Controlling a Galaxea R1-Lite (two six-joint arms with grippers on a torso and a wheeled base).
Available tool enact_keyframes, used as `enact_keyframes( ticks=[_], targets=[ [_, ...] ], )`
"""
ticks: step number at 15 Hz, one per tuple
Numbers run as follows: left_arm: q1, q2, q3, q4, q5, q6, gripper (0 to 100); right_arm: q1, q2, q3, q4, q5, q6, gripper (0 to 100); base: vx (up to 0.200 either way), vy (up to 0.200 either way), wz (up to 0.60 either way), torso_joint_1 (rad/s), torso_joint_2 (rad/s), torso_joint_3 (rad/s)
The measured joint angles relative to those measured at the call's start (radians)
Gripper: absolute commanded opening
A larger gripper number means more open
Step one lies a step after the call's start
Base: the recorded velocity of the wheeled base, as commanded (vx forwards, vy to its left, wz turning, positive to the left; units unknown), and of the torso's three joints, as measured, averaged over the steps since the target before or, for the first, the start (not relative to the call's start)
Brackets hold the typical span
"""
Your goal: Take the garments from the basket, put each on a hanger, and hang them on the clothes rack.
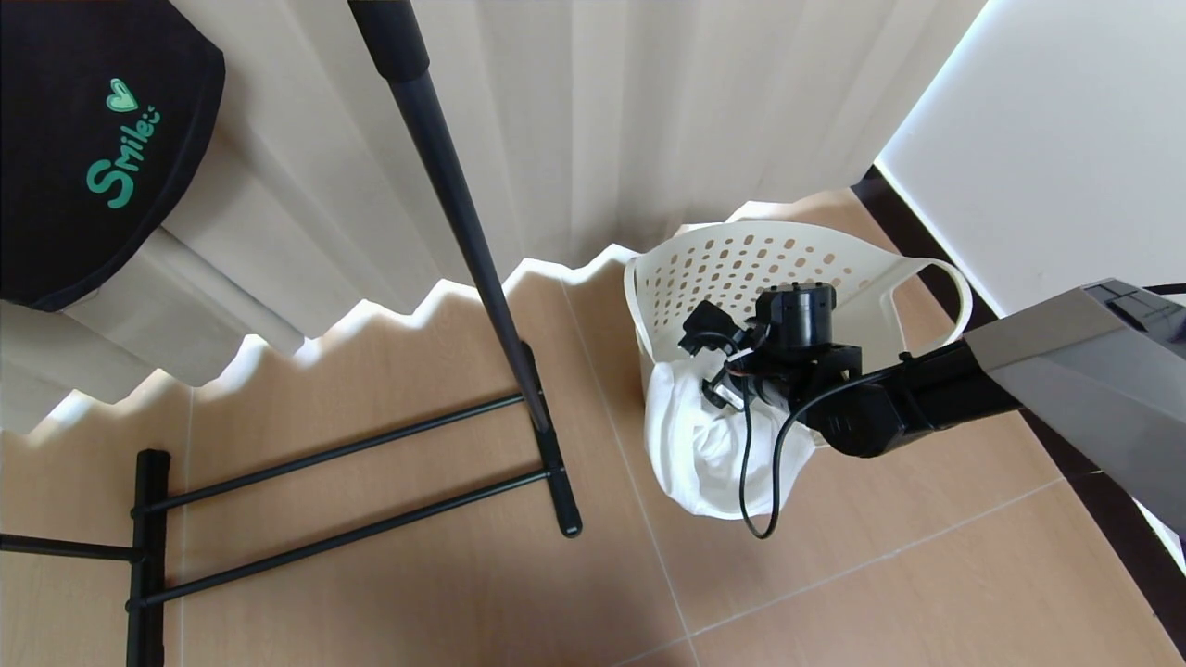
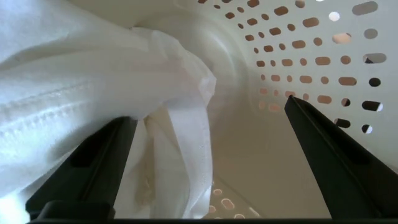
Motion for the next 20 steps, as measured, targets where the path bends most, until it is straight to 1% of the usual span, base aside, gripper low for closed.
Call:
enact_keyframes(
  ticks=[3,11,12,14,16,18,20],
  targets=[
    [0.0,0.0,0.0,-0.001,0.0,0.0,100,-0.001,0.029,-0.037,-0.002,-0.034,0.0,100,0.0,0.0,0.0,0.0,0.0,0.0],
    [0.0,0.0,0.0,-0.001,0.0,0.0,100,-0.002,0.063,-0.085,-0.002,-0.039,0.031,100,0.0,0.0,0.0,0.0,0.0,0.0],
    [0.0,0.0,0.0,-0.001,0.0,0.0,100,-0.003,0.067,-0.094,-0.003,-0.04,0.038,0,0.0,0.0,0.0,0.0,0.0,0.0],
    [0.0,0.0,0.0,-0.001,0.0,0.0,100,-0.003,0.073,-0.1,-0.003,-0.039,0.048,0,0.0,0.0,0.0,0.0,0.0,0.0],
    [0.0,0.0,0.0,-0.001,0.0,0.0,100,-0.002,0.074,-0.1,-0.004,-0.038,0.08,0,0.0,0.0,0.0,0.0,0.0,0.0],
    [0.0,0.0,0.0,-0.001,0.0,0.0,100,0.01,0.061,-0.076,-0.01,-0.044,0.12,0,0.0,0.0,0.0,0.0,0.0,0.0],
    [0.0,0.0,0.0,-0.001,0.0,0.0,100,0.036,0.02,-0.024,-0.043,-0.079,0.169,0,0.0,0.0,0.0,0.0,0.0,0.0]
  ],
)
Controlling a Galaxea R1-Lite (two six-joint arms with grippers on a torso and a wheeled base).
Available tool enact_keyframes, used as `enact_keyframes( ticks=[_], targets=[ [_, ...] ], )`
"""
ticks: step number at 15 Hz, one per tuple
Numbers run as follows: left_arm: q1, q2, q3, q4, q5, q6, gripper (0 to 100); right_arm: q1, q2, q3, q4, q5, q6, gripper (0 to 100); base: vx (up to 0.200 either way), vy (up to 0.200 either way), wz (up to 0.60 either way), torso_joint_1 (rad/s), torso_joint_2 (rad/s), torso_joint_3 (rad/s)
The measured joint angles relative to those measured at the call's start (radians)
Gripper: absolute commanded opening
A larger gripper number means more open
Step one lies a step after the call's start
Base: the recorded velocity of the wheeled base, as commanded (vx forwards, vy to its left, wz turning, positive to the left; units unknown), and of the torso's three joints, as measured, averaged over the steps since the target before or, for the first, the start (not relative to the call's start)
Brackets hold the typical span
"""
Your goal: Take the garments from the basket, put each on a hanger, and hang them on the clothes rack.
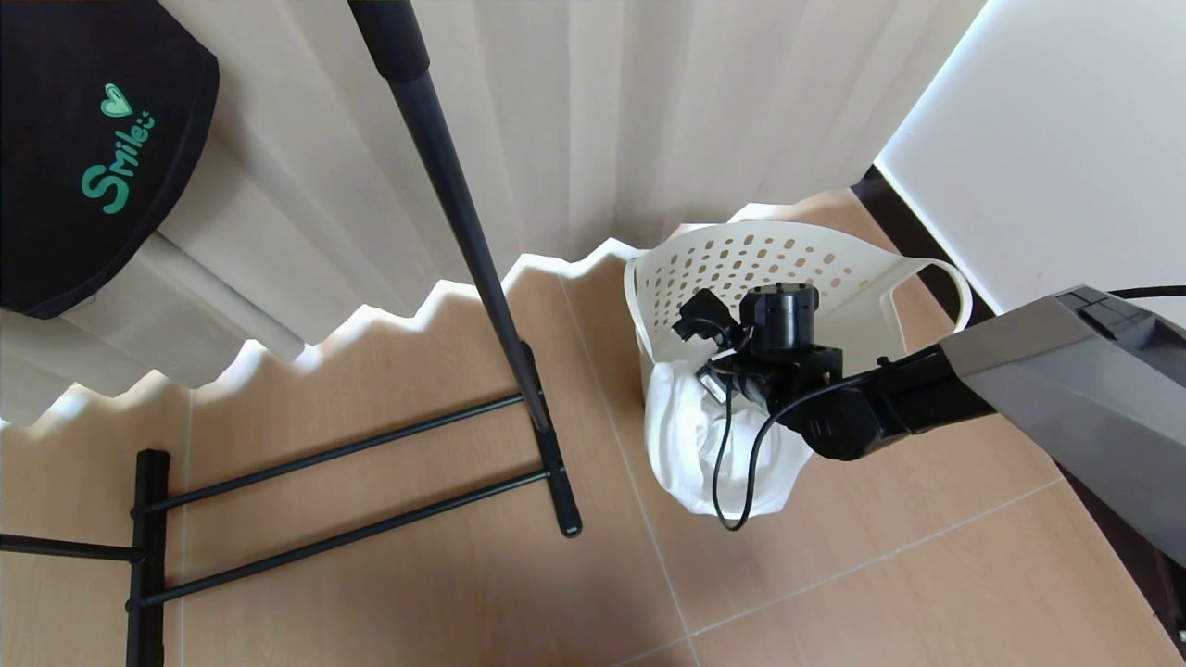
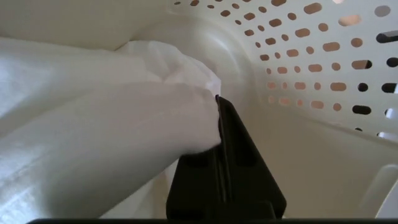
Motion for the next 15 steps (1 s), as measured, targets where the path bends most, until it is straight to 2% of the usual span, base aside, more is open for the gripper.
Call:
enact_keyframes(
  ticks=[2,9,13,15],
  targets=[
    [0.0,0.0,0.0,0.0,0.0,0.0,100,0.013,-0.06,0.091,-0.055,-0.013,0.027,0,0.0,0.0,0.0,0.0,0.0,0.0],
    [0.0,0.0,0.0,0.0,0.0,0.002,100,0.032,-0.354,0.503,-0.391,-0.018,0.077,0,0.0,0.0,0.0,0.0,0.0,0.0],
    [0.0,0.0,0.0,0.0,-0.003,0.008,100,0.072,-0.547,0.667,-0.444,-0.017,0.154,0,0.0,0.0,0.0,0.0,0.0,0.0],
    [0.0,0.0,0.0,0.0,-0.003,0.007,100,0.09,-0.61,0.712,-0.454,-0.011,0.173,0,0.0,0.0,0.0,0.0,0.0,0.0]
  ],
)
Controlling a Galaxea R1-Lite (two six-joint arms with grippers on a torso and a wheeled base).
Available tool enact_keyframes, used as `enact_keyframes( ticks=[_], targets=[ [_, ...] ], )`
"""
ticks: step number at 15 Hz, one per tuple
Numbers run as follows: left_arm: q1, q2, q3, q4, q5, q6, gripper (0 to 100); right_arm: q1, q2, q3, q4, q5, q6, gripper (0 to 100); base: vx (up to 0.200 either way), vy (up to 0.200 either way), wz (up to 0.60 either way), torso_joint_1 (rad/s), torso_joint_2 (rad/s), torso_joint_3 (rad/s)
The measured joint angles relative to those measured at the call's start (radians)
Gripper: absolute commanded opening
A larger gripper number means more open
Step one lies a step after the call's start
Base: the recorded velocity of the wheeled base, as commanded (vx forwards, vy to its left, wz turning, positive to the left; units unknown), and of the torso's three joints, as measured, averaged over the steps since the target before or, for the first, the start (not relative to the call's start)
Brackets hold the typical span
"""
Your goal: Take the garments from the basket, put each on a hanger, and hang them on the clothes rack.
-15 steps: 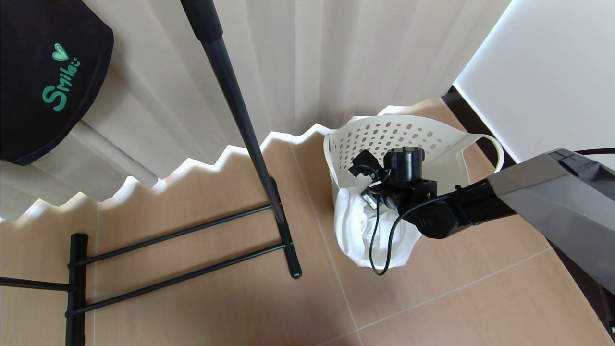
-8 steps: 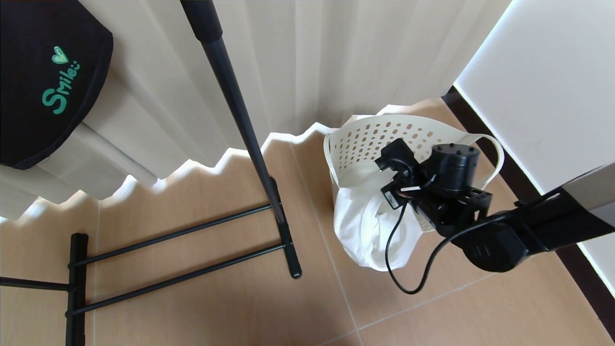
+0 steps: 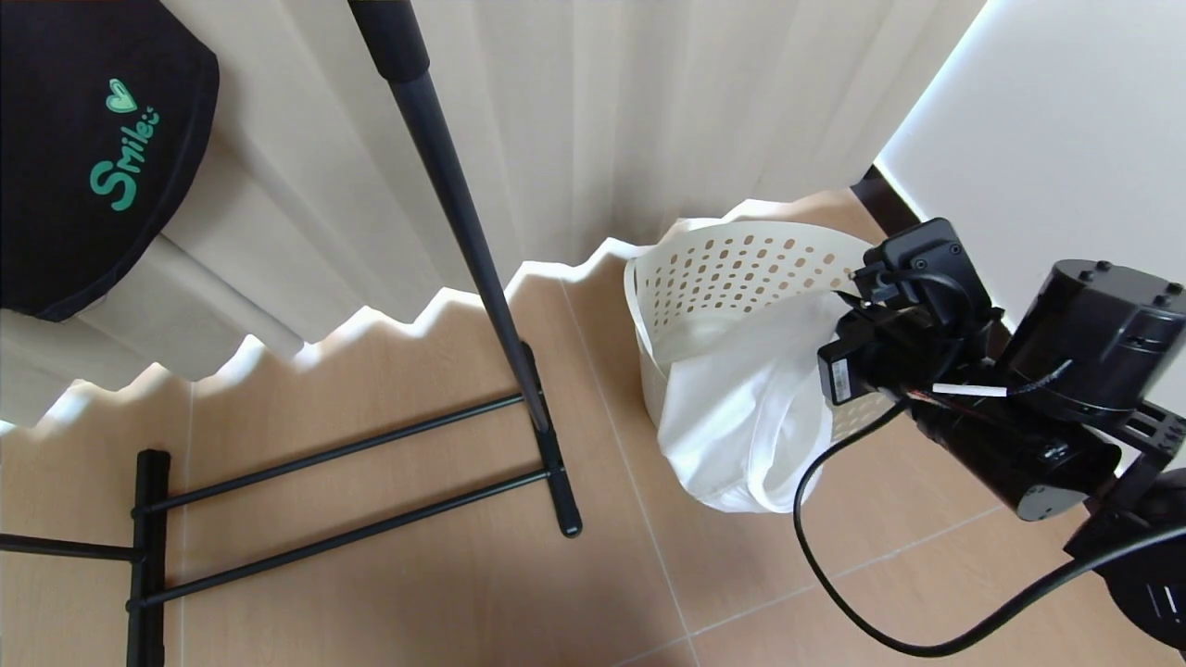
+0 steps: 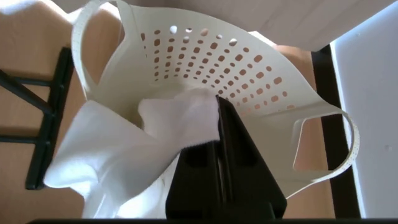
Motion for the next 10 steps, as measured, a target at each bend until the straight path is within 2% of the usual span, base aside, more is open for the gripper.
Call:
enact_keyframes(
  ticks=[6,10],
  targets=[
    [0.0,0.0,0.0,0.001,0.0,0.0,100,0.004,-0.041,0.025,0.0,0.003,0.008,0,0.0,0.0,0.0,0.0,0.0,0.0],
    [0.0,0.0,0.0,0.001,0.0,0.0,100,0.004,-0.046,0.027,-0.001,-0.003,0.008,0,0.0,0.0,0.0,0.004,0.0,0.15]
  ],
)
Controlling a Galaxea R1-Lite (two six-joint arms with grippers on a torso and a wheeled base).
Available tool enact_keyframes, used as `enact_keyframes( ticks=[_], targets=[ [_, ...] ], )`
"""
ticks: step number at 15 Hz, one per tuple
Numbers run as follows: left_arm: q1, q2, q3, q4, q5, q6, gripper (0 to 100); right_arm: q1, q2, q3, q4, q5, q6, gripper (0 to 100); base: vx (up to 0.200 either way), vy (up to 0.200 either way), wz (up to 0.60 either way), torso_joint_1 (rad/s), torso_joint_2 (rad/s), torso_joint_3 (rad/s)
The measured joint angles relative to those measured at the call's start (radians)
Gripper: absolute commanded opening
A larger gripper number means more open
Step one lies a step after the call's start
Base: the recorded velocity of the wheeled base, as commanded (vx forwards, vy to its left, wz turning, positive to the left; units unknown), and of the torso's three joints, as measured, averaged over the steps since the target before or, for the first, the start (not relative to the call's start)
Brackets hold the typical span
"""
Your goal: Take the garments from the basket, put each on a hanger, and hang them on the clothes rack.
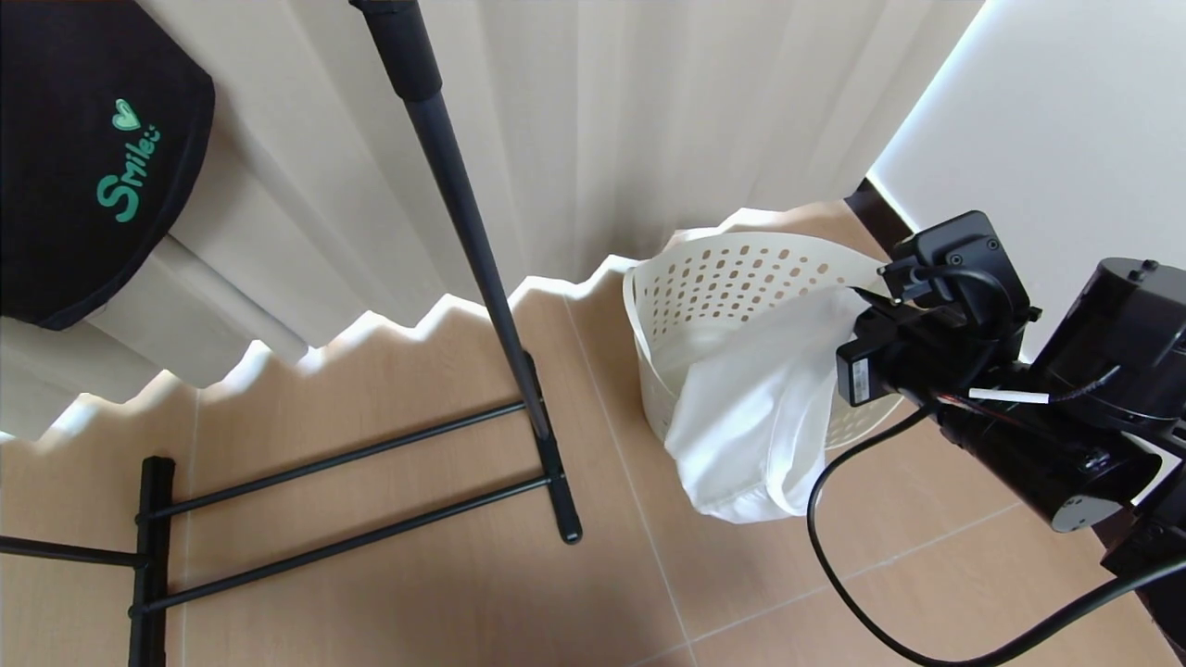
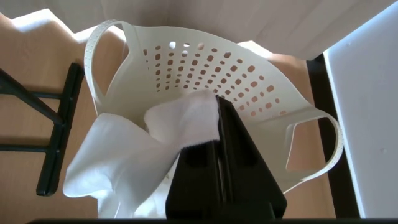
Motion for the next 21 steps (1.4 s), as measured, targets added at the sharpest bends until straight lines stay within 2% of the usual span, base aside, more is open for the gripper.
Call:
enact_keyframes(
  ticks=[9,15,21],
  targets=[
    [0.0,0.0,0.0,0.001,0.001,-0.001,100,0.0,-0.026,0.02,0.0,0.003,0.001,0,0.0,0.0,0.0,0.002,-0.01,0.178],
    [0.0,0.0,0.0,0.0,0.002,-0.002,100,0.0,-0.032,0.036,0.0,0.003,0.001,0,0.0,0.0,0.0,0.015,-0.38,-0.149],
    [0.0,0.0,0.0,0.0,0.002,-0.002,100,0.0,-0.025,0.041,0.001,0.004,0.001,0,0.0,0.0,0.0,0.102,-0.46,-0.16]
  ],
)
